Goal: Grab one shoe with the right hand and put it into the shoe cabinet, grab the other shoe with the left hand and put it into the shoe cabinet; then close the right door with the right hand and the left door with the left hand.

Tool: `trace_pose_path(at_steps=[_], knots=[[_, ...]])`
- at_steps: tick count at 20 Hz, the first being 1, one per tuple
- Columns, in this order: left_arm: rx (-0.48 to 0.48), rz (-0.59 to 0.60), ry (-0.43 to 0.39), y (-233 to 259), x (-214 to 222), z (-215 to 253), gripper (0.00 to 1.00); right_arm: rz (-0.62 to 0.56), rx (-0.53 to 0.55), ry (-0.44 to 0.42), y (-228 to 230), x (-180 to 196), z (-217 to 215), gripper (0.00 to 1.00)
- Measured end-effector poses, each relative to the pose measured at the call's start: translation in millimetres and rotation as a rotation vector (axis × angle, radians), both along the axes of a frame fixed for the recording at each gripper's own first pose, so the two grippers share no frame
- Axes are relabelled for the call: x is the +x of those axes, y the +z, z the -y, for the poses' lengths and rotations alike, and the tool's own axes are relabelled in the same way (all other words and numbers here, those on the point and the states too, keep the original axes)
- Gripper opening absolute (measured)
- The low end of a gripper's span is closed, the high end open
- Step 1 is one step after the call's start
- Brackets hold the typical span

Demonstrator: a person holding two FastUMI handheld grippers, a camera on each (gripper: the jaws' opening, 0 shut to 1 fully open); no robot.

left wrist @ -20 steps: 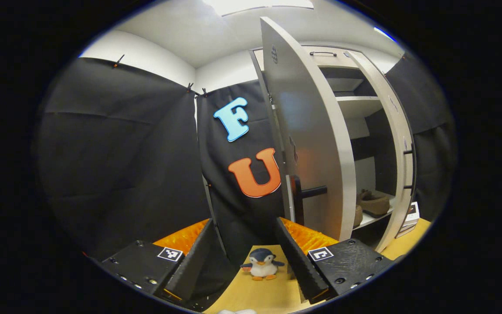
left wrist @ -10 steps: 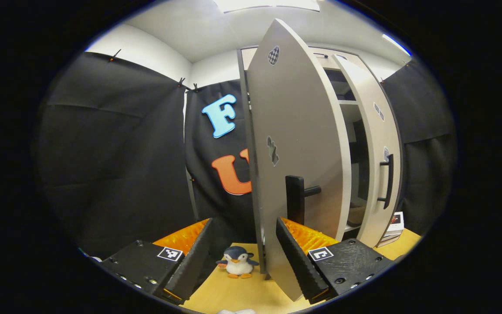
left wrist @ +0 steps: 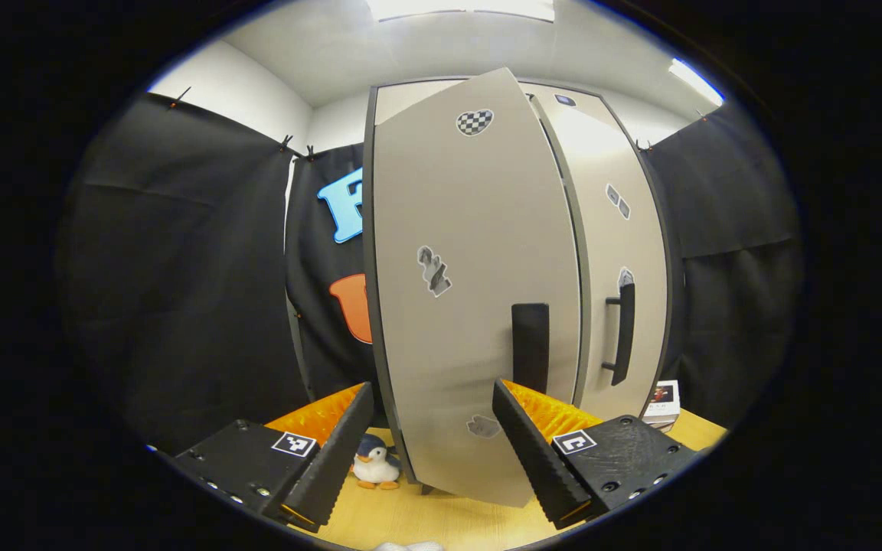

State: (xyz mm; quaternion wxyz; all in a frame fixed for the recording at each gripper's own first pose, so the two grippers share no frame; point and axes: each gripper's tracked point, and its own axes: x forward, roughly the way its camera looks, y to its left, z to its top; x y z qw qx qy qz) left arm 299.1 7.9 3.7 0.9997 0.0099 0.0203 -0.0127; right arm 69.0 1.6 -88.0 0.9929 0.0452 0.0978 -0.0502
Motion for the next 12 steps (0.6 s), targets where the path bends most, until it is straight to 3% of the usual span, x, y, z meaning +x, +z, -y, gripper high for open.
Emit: trace_pose_path(at_steps=[1, 2, 5, 6, 12], knots=[[0.002, -0.002, -0.005, -0.5, -6.4, 0.3, 1.00, 0.002, -0.003, -0.002, 1.6, -0.7, -0.9, 0.96], [0.006, -0.005, -0.007, -1.6, -13.4, 0.5, 0.96, 0.002, -0.007, -0.005, 3.3, -0.8, -1.5, 0.98], [0.001, -0.018, -0.028, -5.9, -40.5, 3.9, 1.00, 0.020, -0.013, -0.001, 11.6, -5.1, -10.2, 0.98], [0.001, -0.025, -0.026, -7.2, -52.6, 3.7, 0.96, 0.026, -0.013, 0.009, 13.0, -6.2, -13.9, 0.98], [0.012, -0.023, -0.020, 9.6, -156.5, 22.0, 0.96, 0.052, -0.003, 0.104, 25.2, -24.5, -14.1, 0.98]])
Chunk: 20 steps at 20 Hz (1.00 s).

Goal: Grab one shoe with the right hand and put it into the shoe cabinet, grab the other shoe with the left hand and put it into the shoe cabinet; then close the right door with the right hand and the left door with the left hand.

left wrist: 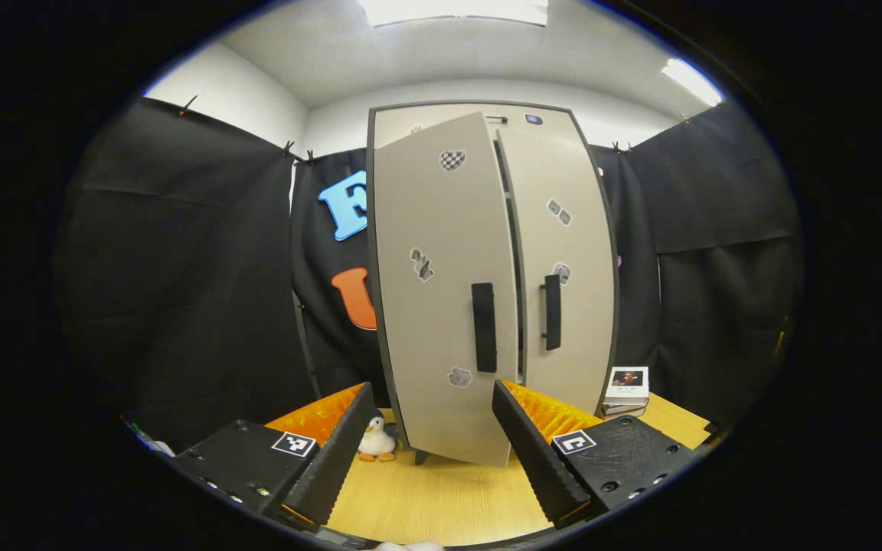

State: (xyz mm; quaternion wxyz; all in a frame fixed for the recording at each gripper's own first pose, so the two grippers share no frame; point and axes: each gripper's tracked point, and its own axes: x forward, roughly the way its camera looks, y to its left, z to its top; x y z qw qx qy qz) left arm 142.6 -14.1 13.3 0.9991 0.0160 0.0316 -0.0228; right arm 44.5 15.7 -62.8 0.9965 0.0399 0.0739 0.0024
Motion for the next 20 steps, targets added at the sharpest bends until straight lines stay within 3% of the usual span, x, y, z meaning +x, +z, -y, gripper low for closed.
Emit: trace_pose_path(at_steps=[7, 11, 16, 20], knots=[[-0.033, -0.018, 0.049, 14.0, -152.7, 41.5, 0.96, 0.001, 0.015, 0.094, 9.4, -46.3, 48.3, 0.98], [-0.038, -0.030, 0.106, 8.1, -220.0, 49.3, 0.96, 0.025, -0.011, 0.091, 5.2, -67.5, 75.2, 0.98], [-0.056, -0.064, 0.117, -5.9, -265.3, 50.9, 0.96, 0.007, 0.008, 0.071, -5.6, -83.0, 81.8, 0.98], [-0.049, -0.070, 0.111, -9.7, -267.7, 34.2, 0.96, 0.037, 0.013, 0.023, 7.3, -90.7, 80.4, 0.98]])
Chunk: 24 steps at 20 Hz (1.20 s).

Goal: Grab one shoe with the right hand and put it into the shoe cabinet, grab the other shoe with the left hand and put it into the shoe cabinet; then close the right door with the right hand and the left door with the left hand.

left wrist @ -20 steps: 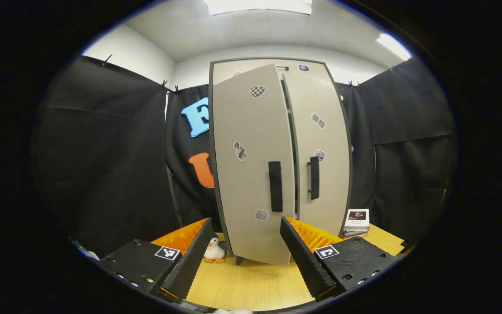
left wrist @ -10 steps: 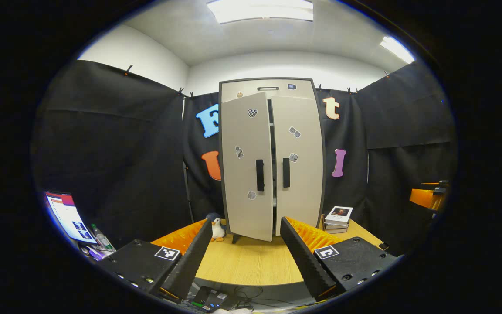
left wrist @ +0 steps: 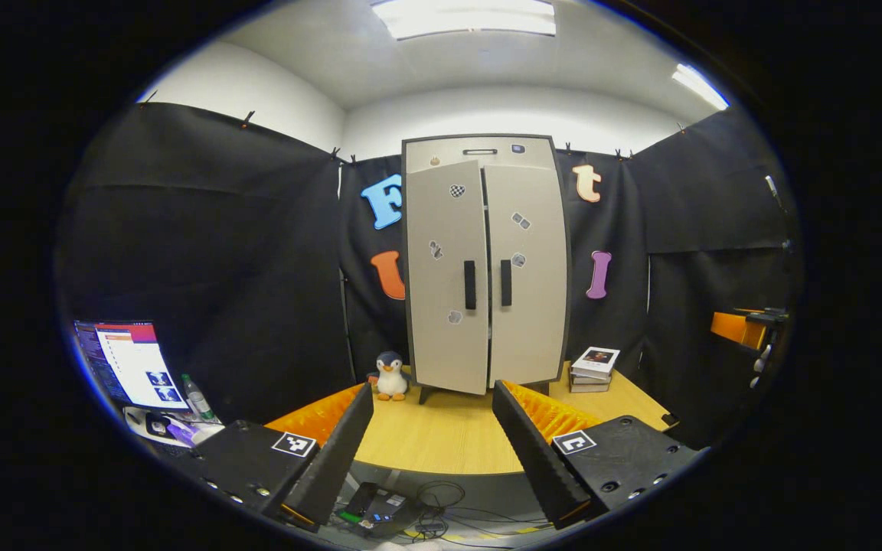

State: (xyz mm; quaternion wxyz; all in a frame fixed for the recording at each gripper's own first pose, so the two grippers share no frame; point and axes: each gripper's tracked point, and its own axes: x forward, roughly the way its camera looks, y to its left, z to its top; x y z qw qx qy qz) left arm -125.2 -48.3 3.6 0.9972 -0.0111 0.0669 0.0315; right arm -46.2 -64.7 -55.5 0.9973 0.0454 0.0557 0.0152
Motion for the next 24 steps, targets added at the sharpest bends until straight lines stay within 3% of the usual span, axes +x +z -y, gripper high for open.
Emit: trace_pose_path(at_steps=[7, 8, 10, 17, 24], knots=[[0.002, 0.020, -0.025, 1.5, 9.7, -25.9, 0.96, 0.029, -0.019, -0.023, 13.1, -7.7, -33.6, 0.98], [0.001, 0.022, -0.033, 0.9, 12.0, -29.5, 1.00, 0.032, -0.025, -0.028, 14.2, -8.5, -37.1, 0.98], [-0.007, 0.032, -0.049, 2.8, 14.2, -34.1, 0.96, 0.039, -0.028, -0.038, 16.8, -10.2, -46.3, 0.98], [-0.021, 0.028, -0.108, -11.1, 19.6, -46.4, 0.96, 0.058, -0.044, -0.080, 19.2, -19.8, -64.7, 0.98], [-0.034, 0.040, -0.086, -10.2, 30.3, -45.9, 0.96, 0.049, -0.063, -0.040, 19.6, -12.3, -76.1, 0.98]])
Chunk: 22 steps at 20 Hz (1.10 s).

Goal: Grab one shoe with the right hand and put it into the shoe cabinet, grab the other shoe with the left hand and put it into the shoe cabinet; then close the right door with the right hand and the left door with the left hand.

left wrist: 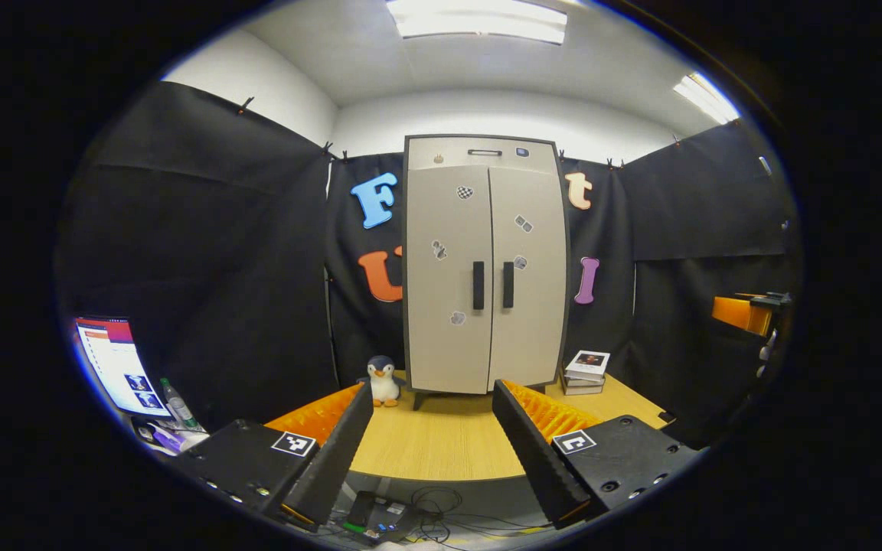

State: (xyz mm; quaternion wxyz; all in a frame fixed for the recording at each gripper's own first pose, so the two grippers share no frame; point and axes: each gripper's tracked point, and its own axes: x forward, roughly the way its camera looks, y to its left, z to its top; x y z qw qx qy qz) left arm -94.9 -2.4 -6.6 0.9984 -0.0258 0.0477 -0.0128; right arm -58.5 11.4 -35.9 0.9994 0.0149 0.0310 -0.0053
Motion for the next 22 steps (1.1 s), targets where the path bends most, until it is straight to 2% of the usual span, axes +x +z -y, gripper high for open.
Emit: trace_pose_path(at_steps=[2, 4, 13, 14, 15, 20, 22], knots=[[0.004, 0.005, -0.004, 3.6, 1.2, 4.8, 1.00, 0.010, -0.008, 0.007, 4.3, 2.9, 1.3, 0.98], [0.013, 0.006, -0.008, 5.7, 4.6, 10.1, 0.96, 0.013, -0.008, 0.010, 5.0, 5.5, 1.3, 0.98], [0.018, -0.001, -0.028, 5.5, 7.8, 20.5, 0.96, -0.007, 0.020, 0.036, -1.8, 16.3, -6.0, 0.98], [0.019, -0.004, -0.023, 4.4, 6.7, 19.3, 1.00, -0.008, 0.017, 0.036, -1.3, 17.8, -6.4, 0.98], [0.021, -0.007, -0.021, 3.9, 7.0, 20.6, 0.96, -0.009, 0.017, 0.036, -1.7, 19.0, -7.3, 0.98], [0.030, -0.009, -0.012, 4.0, 6.3, 20.5, 0.96, -0.024, 0.020, 0.041, -7.0, 21.1, -11.9, 0.98], [0.030, -0.015, -0.008, 3.1, 5.0, 18.8, 1.00, -0.023, 0.018, 0.043, -6.2, 20.6, -14.3, 0.98]])
